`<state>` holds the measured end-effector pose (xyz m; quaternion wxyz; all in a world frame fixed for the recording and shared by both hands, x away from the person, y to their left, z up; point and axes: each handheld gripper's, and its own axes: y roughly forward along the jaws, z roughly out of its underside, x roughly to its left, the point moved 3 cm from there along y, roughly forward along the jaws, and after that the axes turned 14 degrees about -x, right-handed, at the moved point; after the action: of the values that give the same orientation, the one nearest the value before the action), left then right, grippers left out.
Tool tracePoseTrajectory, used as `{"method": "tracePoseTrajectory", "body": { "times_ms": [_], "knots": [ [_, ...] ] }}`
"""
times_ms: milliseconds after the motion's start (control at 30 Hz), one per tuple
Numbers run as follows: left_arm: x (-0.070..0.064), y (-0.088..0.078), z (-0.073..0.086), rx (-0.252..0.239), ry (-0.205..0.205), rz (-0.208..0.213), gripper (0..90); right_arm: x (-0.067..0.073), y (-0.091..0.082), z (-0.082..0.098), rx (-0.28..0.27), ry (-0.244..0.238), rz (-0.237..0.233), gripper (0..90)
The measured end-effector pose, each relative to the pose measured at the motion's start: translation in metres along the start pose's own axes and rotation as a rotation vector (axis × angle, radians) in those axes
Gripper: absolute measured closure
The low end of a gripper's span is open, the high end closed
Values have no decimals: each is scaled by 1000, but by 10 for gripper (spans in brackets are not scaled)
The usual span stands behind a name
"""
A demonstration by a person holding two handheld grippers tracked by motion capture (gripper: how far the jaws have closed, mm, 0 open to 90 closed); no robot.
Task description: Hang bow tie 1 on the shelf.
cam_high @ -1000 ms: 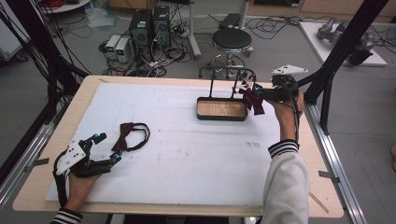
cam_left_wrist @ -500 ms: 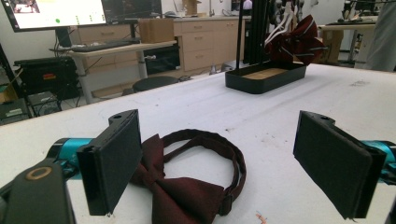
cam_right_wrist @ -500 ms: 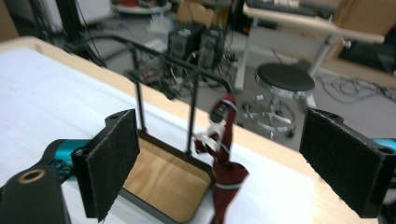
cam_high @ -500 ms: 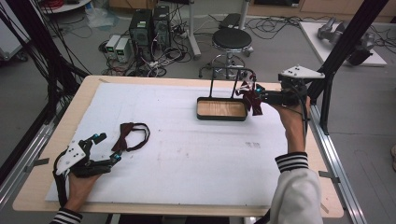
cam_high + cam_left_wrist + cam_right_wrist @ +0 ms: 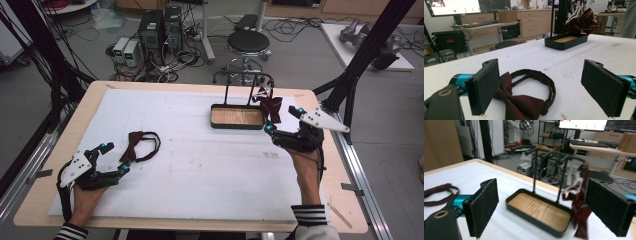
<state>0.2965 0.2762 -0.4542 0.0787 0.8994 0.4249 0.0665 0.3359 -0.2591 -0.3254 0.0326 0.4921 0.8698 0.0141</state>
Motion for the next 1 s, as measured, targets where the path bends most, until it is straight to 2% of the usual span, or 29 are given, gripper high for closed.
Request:
{"method": "tracePoseTrajectory", "body": {
  "times_ms": [100,233,267,367,467,567,600,633,667,833,1000],
  "knots": [
    [0,0,0,-1,-2,0,157,10,-10,14,8,-4,-4,112],
    [0,0,0,1,-1,-1,157,16,-20,26,-28,16,3,112],
    [0,0,0,0,-1,-1,157,20,-24,34,-48,31,6,112],
    [0,0,0,-1,1,-2,157,23,-26,43,-48,32,16,112],
    [0,0,0,-1,0,-1,157,31,-25,61,-49,26,13,112],
    [0,0,0,-1,0,-1,157,37,-24,74,-37,9,6,112],
    [0,0,0,-1,0,-1,157,38,-24,77,-28,16,5,112],
    [0,0,0,-1,0,0,157,38,-24,77,-28,16,5,112],
    [0,0,0,-1,0,-1,157,40,-22,81,7,10,4,112],
    [0,0,0,-1,0,-1,157,46,-20,80,-3,0,-14,112],
    [1,0,0,-1,-2,0,157,45,-20,84,37,26,-9,112]
  ]
}}
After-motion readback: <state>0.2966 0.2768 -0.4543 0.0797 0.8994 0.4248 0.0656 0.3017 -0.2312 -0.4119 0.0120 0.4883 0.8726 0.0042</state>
